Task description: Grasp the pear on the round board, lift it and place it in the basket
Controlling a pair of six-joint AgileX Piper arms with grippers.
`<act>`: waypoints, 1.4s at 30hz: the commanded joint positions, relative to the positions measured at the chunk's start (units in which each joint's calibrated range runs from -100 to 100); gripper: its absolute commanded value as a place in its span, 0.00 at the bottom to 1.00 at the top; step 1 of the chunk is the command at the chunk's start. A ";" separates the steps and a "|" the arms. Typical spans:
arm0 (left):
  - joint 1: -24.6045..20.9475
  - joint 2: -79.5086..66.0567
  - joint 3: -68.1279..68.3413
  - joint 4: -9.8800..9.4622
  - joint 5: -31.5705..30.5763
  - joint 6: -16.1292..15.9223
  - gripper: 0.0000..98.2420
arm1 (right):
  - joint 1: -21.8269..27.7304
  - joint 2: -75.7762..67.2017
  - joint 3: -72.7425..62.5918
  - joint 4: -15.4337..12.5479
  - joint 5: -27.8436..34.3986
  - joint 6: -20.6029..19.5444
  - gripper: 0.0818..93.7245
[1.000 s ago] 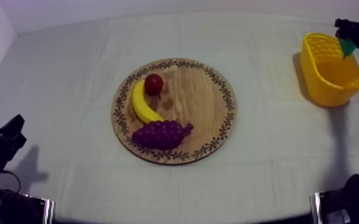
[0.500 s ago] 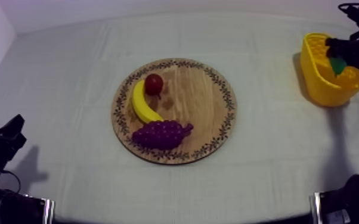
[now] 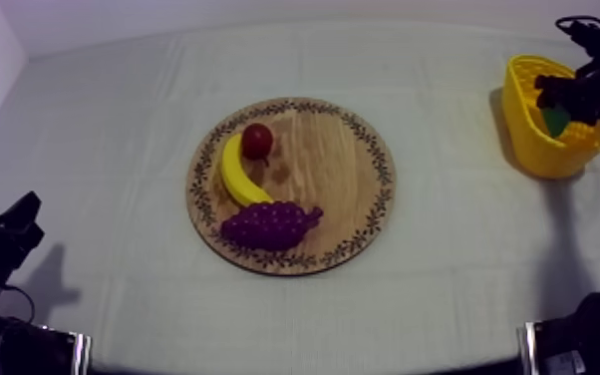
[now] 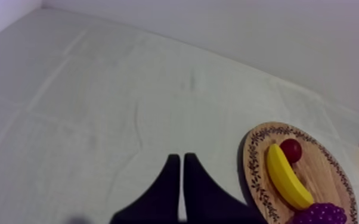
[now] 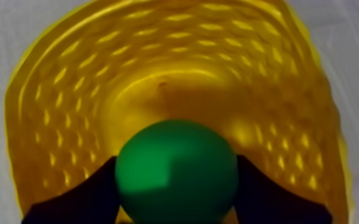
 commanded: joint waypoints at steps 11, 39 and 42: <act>0.01 0.00 0.02 -0.02 0.01 0.01 0.00 | -0.42 0.57 0.71 0.61 -0.24 -0.48 0.43; 0.01 0.00 0.02 -0.02 0.01 0.01 0.00 | 0.13 -1.88 1.77 -0.52 -1.23 1.51 0.48; 0.01 0.00 0.02 -0.02 0.01 0.01 0.00 | 0.06 -3.55 2.55 -1.60 -1.49 3.34 0.35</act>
